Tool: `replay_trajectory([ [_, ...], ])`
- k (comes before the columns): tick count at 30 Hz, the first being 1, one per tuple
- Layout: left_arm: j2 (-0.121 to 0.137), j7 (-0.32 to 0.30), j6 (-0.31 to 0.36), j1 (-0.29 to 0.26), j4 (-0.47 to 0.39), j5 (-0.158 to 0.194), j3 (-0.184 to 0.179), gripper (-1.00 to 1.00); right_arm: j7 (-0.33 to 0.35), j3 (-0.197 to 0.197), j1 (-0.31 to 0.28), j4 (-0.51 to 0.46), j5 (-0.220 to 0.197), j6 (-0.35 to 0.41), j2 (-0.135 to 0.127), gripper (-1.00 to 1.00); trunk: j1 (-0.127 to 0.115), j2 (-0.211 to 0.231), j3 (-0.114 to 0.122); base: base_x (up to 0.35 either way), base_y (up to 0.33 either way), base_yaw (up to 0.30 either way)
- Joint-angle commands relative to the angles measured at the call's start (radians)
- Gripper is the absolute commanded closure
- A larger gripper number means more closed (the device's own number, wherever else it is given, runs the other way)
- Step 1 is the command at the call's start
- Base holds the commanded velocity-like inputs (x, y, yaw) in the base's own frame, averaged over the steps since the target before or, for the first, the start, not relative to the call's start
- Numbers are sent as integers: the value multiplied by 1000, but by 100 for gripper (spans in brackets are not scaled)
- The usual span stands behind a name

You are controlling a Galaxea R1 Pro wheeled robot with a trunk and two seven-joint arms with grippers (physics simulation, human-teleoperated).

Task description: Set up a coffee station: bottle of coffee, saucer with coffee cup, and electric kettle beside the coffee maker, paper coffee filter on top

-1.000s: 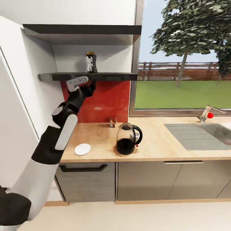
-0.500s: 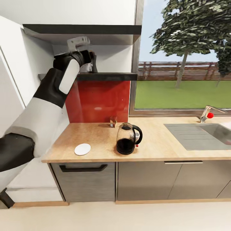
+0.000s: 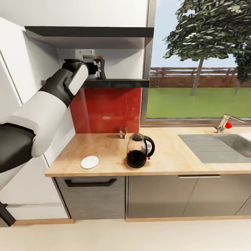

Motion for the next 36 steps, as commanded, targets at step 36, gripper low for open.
replay_trajectory([
  [36, 20, -144, 13, 12, -63, -116, -5, -100, 4, -10, 0, 2, 7, -4, 4, -100, 1, -2, -2, 11, 0, 0],
])
